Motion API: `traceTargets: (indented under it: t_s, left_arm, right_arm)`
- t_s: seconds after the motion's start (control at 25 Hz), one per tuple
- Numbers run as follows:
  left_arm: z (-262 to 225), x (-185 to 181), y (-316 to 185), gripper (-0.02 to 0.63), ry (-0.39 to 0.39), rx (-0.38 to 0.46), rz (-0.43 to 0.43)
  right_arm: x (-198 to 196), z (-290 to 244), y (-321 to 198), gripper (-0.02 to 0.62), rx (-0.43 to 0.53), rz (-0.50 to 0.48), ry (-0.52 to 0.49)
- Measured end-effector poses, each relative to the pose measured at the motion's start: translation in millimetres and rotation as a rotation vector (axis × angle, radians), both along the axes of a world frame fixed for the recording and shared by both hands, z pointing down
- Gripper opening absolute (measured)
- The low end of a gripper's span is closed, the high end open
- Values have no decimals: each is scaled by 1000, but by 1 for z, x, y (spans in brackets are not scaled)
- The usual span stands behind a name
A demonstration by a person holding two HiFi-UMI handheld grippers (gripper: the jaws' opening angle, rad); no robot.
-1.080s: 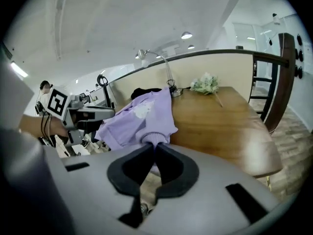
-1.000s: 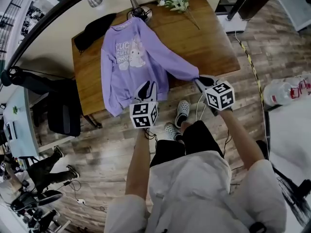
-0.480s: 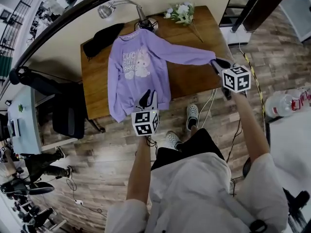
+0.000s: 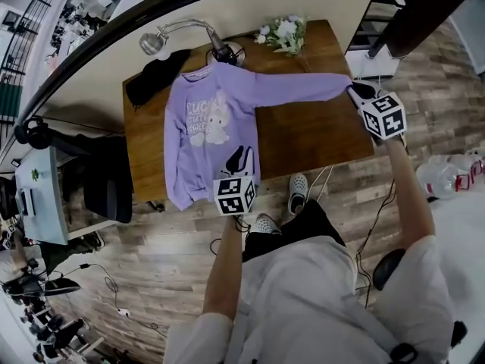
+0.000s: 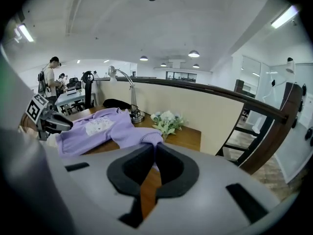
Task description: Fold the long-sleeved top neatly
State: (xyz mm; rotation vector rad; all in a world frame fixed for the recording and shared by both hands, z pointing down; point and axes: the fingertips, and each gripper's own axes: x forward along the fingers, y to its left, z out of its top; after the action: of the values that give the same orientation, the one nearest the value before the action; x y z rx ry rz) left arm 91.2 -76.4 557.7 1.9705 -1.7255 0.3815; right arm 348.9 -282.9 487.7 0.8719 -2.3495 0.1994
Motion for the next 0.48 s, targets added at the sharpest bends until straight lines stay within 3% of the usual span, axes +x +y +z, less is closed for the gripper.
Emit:
traceTargets:
  t_s: [0.48]
  left_arm:
    - [8, 6, -75, 94, 9, -30, -89]
  right_arm:
    - [51, 87, -86, 25, -159, -77, 199]
